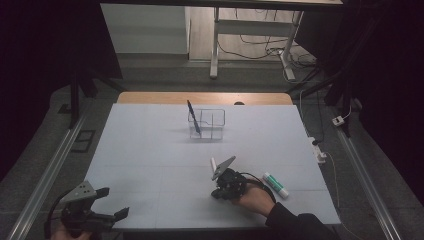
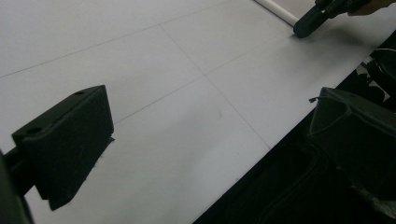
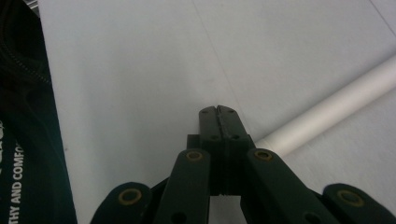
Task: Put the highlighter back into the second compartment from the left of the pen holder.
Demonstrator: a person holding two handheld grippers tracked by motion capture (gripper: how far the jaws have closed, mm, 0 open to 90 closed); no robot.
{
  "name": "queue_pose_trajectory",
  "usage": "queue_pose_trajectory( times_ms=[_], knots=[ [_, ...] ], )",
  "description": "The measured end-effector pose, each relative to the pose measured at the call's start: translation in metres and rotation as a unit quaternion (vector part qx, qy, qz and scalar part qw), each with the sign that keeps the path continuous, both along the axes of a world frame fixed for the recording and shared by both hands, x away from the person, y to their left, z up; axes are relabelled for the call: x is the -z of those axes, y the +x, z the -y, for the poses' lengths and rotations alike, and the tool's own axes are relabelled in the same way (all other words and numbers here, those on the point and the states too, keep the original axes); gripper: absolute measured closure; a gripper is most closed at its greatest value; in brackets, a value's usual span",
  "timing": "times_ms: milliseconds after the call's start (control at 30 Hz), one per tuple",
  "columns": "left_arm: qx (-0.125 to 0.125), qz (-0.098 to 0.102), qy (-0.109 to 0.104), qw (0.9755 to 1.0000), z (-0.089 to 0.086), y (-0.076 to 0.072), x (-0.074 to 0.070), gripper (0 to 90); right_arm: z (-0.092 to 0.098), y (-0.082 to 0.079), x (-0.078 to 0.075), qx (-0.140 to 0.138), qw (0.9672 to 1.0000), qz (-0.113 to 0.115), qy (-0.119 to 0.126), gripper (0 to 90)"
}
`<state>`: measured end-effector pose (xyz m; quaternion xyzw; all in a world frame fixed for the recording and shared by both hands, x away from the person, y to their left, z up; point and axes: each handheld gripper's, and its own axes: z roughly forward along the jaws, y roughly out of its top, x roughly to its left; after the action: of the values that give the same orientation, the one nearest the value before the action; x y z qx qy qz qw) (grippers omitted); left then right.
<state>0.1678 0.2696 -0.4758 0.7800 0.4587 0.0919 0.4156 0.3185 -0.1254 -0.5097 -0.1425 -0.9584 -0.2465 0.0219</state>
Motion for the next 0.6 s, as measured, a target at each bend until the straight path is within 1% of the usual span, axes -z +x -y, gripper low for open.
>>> queue_pose_trajectory(
  times_ms=[300, 600],
  knots=[
    [0.0, -0.001, 0.0, 1.0, 0.0, 0.0, 0.0, 0.0, 0.018, 0.004, -0.001, 0.021, 0.9998, 0.0, -0.003, 89.2],
    [0.0, -0.001, 0.001, 1.0, 0.0, 0.0, 0.0, 0.0, 0.03, 0.007, -0.002, 0.036, 0.9994, -0.001, -0.004, 89.2]
  ],
)
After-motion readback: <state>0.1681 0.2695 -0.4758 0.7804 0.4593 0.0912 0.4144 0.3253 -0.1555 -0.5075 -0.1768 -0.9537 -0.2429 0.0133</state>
